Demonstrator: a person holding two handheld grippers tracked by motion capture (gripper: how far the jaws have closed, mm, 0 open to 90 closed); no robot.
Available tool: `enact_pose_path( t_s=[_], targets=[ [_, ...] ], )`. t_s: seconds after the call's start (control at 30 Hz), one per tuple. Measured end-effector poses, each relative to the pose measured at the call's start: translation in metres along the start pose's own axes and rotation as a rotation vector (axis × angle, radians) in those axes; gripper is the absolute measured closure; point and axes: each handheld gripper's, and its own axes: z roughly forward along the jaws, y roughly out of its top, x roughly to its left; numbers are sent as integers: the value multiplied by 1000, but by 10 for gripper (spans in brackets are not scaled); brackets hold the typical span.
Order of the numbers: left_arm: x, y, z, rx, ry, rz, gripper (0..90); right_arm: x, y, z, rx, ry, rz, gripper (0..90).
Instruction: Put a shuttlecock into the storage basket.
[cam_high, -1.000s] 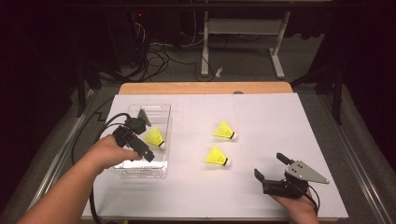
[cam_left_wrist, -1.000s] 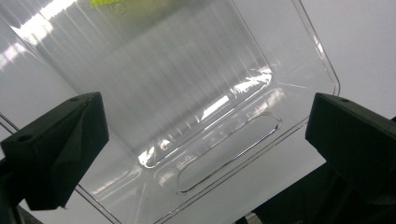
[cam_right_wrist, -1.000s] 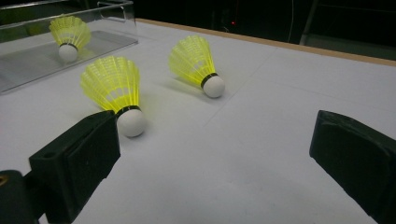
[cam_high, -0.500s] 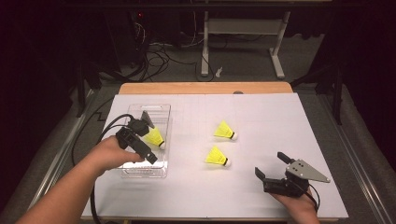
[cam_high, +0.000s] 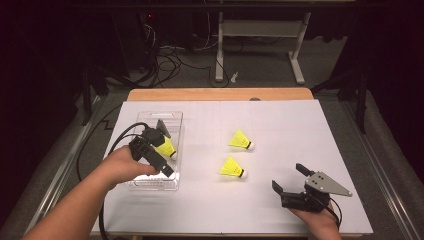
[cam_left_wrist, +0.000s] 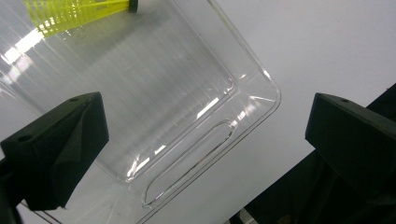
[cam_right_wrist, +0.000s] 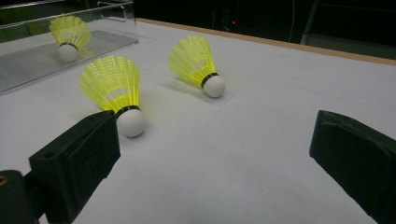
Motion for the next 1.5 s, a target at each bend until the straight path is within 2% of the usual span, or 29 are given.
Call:
enact_pose_path(
  t_s=[0.2,0.33,0.6,0.73,1.0,1.5],
  targets=[
    [-12,10,-9,-9,5,25,8,2,0,0,4,5,-14,23],
    [-19,17,-10,-9,1,40,8,3,1,-1,-2,10,-25,23],
    [-40,34,-8,-5,-5,90,8,2,3,-1,-8,11,-3,23],
    [-46,40,-10,-19,-11,106,8,0,1,-1,0,11,7,24],
    [-59,48,0,-11,-35,126,8,0,2,0,1,11,7,25],
    [-67,56,19,1,-62,148,8,-1,1,0,8,21,-4,26]
  ],
)
